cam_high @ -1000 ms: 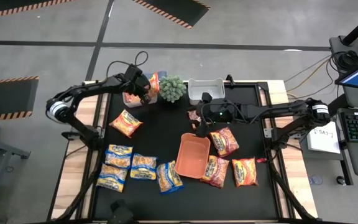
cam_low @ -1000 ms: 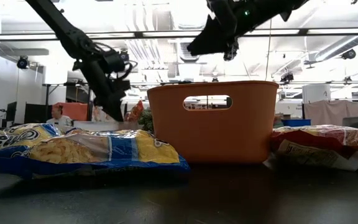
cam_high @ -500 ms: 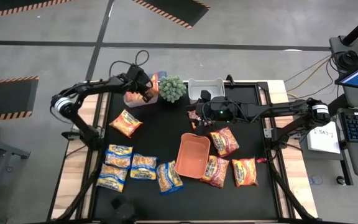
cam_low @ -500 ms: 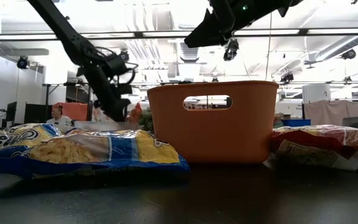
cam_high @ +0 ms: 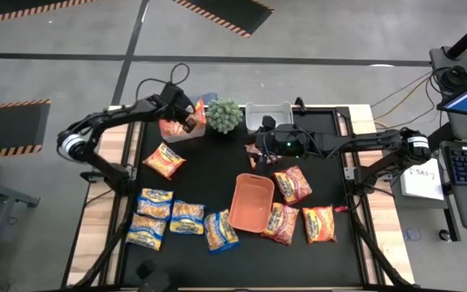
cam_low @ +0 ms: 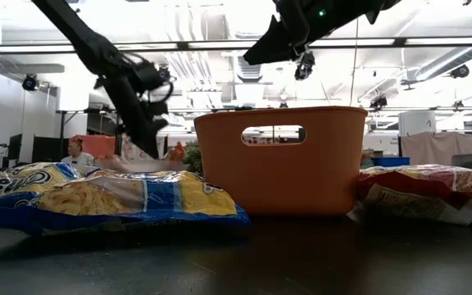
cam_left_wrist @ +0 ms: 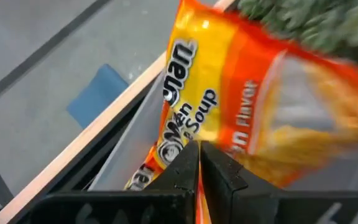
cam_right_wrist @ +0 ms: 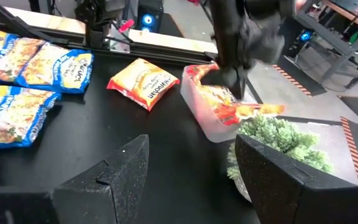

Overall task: Sort Maruchan noodles
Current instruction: Put the orange noodle pack into the transparent bin, then adjust the orange noodle pack in the transparent bin, then put the red noodle pack into the orange bin

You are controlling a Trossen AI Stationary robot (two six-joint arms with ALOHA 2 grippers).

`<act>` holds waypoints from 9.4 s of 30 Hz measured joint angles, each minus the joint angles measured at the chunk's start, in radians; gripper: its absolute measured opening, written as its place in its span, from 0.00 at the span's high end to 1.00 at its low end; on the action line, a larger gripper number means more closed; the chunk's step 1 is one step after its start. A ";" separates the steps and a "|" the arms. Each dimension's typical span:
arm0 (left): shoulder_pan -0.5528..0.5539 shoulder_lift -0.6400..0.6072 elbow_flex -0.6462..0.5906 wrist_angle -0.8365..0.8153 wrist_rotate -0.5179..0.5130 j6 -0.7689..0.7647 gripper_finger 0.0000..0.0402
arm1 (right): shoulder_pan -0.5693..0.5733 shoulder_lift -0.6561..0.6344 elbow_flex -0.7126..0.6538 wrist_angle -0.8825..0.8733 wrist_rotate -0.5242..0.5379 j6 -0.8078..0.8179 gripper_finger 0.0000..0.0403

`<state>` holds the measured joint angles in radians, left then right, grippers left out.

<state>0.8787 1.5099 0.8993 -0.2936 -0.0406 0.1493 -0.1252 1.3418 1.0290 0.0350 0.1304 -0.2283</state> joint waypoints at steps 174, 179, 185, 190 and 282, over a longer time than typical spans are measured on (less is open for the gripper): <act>-1.095 -0.564 -0.224 -0.047 -0.294 -0.252 0.78 | -0.475 0.003 -0.558 0.179 -0.322 0.730 0.15; -1.095 -0.564 -0.224 -0.014 -0.294 -0.229 0.78 | -0.463 0.003 -0.616 0.307 -0.322 0.772 0.16; -1.095 -0.564 -0.233 0.038 -0.294 -0.194 0.78 | -0.428 0.003 -0.644 0.376 -0.314 0.806 0.17; -1.095 -0.564 -0.246 0.066 -0.294 -0.184 0.78 | -0.418 0.003 -0.656 0.409 -0.274 0.808 0.17; -1.095 -0.563 -0.268 0.189 -0.347 -0.109 0.78 | -0.354 -0.049 -0.560 0.692 -0.443 0.773 0.96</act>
<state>-0.2161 0.9467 0.6315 -0.1047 -0.3874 0.0399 -0.4788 1.2931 0.4687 0.7265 -0.3125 0.5451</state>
